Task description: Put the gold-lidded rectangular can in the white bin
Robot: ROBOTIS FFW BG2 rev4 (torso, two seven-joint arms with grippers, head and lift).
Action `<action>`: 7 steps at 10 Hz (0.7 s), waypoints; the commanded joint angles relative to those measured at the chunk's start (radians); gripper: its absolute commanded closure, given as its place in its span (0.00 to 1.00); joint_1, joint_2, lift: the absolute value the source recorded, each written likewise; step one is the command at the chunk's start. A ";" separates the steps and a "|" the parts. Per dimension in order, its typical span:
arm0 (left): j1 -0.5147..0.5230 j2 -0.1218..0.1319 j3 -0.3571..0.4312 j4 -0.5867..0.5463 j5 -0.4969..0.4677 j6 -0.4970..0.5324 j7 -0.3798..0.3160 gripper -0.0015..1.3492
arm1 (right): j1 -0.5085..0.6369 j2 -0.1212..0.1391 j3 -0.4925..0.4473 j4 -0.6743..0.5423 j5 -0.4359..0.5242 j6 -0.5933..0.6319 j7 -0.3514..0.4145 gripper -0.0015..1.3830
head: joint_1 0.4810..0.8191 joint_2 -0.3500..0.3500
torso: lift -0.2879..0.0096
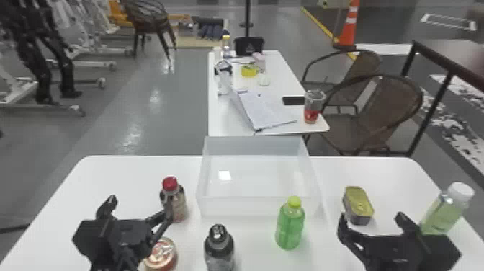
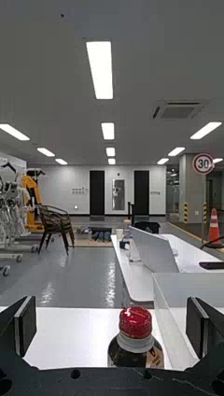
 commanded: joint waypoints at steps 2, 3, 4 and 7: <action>0.000 -0.001 -0.001 0.003 0.009 0.002 0.000 0.08 | 0.017 0.001 -0.055 0.078 -0.040 -0.043 0.081 0.00 | 0.20 0.50 | 0.63; -0.002 -0.001 -0.002 0.003 0.015 0.008 -0.001 0.08 | 0.015 0.001 -0.075 0.113 -0.058 -0.047 0.113 0.00 | 0.20 0.50 | 0.63; -0.002 -0.001 -0.002 0.003 0.020 0.011 -0.008 0.08 | 0.009 0.001 -0.096 0.150 -0.067 -0.055 0.141 0.00 | 0.20 0.50 | 0.63; -0.003 -0.005 -0.002 0.003 0.027 0.017 -0.014 0.08 | -0.026 -0.002 -0.167 0.295 -0.133 -0.124 0.240 0.00 | 0.20 0.50 | 0.63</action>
